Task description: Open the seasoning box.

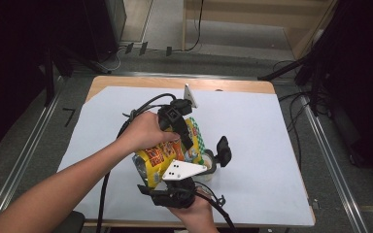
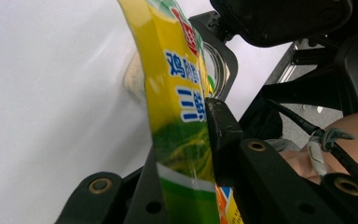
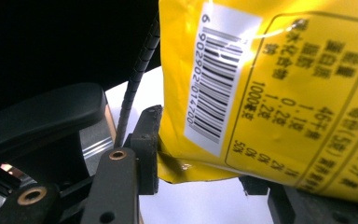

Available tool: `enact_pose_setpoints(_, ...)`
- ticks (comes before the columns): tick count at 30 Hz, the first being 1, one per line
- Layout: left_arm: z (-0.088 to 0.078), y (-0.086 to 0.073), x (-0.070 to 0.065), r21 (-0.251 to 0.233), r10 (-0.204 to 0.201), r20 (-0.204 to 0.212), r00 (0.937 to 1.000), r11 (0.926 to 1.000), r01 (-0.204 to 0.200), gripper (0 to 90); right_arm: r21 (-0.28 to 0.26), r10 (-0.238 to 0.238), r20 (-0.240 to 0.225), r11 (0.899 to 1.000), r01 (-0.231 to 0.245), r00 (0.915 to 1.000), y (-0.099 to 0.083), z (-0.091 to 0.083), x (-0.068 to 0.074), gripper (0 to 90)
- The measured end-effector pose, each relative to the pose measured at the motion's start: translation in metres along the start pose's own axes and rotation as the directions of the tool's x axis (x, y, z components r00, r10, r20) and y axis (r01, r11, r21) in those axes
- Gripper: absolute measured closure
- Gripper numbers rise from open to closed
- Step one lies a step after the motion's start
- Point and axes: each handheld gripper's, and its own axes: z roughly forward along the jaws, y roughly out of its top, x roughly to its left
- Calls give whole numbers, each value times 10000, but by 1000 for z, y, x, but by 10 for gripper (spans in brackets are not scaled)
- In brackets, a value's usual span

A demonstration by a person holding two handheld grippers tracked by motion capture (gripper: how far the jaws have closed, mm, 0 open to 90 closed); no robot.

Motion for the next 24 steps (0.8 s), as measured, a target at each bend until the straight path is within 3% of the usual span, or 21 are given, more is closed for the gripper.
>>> enact_pose_setpoints(14, 10, 18, -4, 799, 247, -259, 9994, 9965, -226, 900, -200, 700, -349, 9973, -707, 9969, 0, -7, -7, 586)
enact_pose_setpoints(20, 12, 20, -4, 877, 125, -378, 9992, 9961, -92, 900, -190, 766, -313, 9968, -772, 9966, -1, -6, -7, 558)
enact_pose_setpoints(24, 12, 20, -5, 896, 60, -429, 9991, 9960, -21, 900, -57, 554, -268, 9984, -555, 9981, -1, -4, -7, 560)
